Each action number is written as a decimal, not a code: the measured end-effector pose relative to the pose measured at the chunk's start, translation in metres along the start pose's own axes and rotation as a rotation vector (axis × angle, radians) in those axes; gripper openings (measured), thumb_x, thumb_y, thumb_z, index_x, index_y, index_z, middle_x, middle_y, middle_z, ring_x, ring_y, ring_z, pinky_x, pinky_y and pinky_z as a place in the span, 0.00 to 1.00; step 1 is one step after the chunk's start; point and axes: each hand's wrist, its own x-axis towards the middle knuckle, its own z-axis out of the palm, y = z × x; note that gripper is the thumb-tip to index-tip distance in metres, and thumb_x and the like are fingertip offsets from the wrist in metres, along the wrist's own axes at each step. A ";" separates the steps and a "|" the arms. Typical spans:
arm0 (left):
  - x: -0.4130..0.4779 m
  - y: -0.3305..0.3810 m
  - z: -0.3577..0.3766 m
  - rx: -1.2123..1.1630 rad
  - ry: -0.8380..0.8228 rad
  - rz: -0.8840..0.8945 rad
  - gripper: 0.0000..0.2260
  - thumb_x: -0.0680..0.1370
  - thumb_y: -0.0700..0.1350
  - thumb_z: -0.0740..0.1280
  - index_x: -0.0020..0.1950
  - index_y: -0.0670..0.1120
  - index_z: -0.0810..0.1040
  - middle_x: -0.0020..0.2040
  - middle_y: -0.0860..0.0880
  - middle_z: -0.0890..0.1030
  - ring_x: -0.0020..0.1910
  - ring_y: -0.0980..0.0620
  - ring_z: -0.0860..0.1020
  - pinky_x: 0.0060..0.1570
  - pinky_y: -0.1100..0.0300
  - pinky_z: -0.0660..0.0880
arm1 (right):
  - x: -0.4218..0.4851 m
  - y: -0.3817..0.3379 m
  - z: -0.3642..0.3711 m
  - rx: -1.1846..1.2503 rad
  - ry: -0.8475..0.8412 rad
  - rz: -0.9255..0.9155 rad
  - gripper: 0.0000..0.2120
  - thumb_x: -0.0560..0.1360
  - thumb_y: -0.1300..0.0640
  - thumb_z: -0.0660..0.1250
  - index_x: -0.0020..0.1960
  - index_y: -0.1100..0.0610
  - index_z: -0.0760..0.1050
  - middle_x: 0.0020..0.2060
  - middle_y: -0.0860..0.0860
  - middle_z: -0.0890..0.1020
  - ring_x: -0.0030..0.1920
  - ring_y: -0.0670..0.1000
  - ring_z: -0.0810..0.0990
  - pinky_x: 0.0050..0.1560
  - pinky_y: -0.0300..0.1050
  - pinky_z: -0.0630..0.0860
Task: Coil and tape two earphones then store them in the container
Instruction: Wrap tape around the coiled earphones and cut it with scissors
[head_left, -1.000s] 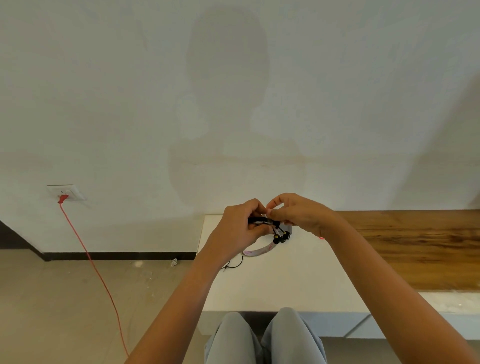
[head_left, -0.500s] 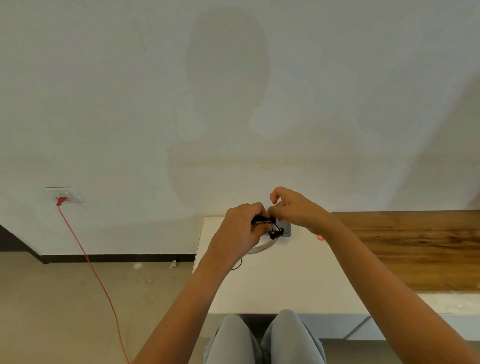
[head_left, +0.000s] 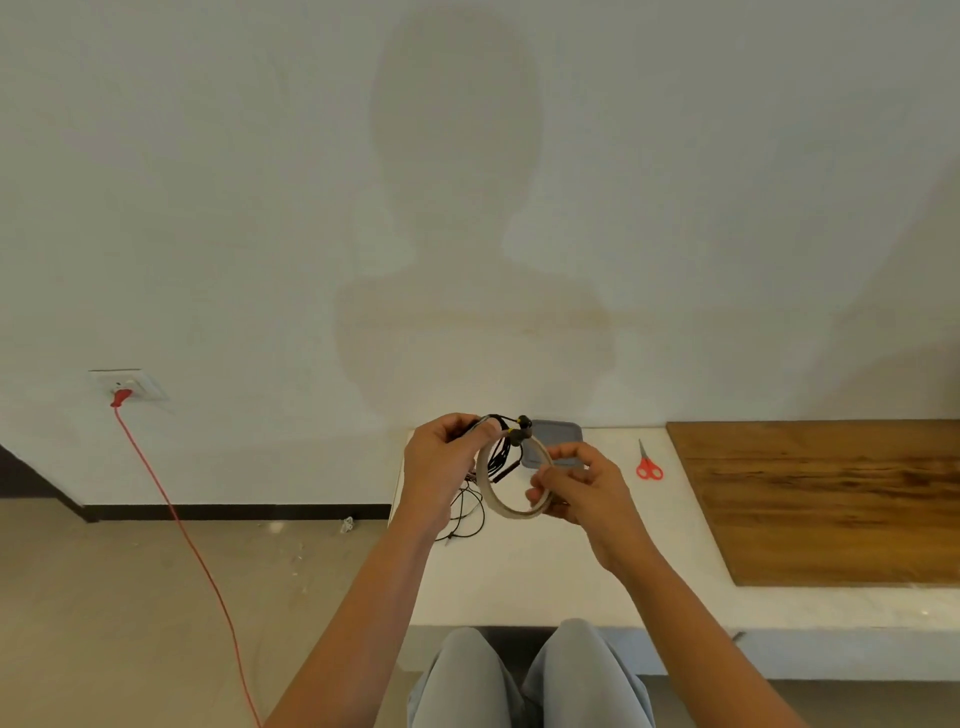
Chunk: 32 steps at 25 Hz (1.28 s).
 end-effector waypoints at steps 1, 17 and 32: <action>0.002 -0.003 -0.001 -0.019 0.003 -0.032 0.06 0.72 0.45 0.74 0.44 0.42 0.84 0.33 0.50 0.78 0.31 0.54 0.71 0.34 0.61 0.72 | 0.001 -0.001 -0.001 -0.019 0.002 0.049 0.08 0.75 0.66 0.67 0.54 0.63 0.75 0.40 0.61 0.84 0.37 0.55 0.85 0.40 0.45 0.82; 0.030 -0.051 0.017 -0.013 0.183 -0.164 0.11 0.77 0.46 0.68 0.34 0.48 0.78 0.34 0.49 0.79 0.29 0.52 0.67 0.34 0.59 0.66 | 0.016 0.064 -0.019 0.005 -0.190 0.242 0.15 0.78 0.68 0.59 0.56 0.52 0.77 0.59 0.55 0.75 0.60 0.60 0.75 0.61 0.52 0.75; 0.075 -0.225 0.077 0.235 0.176 -0.180 0.03 0.76 0.42 0.70 0.42 0.44 0.81 0.34 0.52 0.80 0.35 0.55 0.76 0.34 0.75 0.70 | 0.097 0.218 -0.067 -0.649 -0.001 0.229 0.17 0.68 0.71 0.70 0.51 0.54 0.79 0.50 0.49 0.80 0.53 0.51 0.79 0.55 0.41 0.78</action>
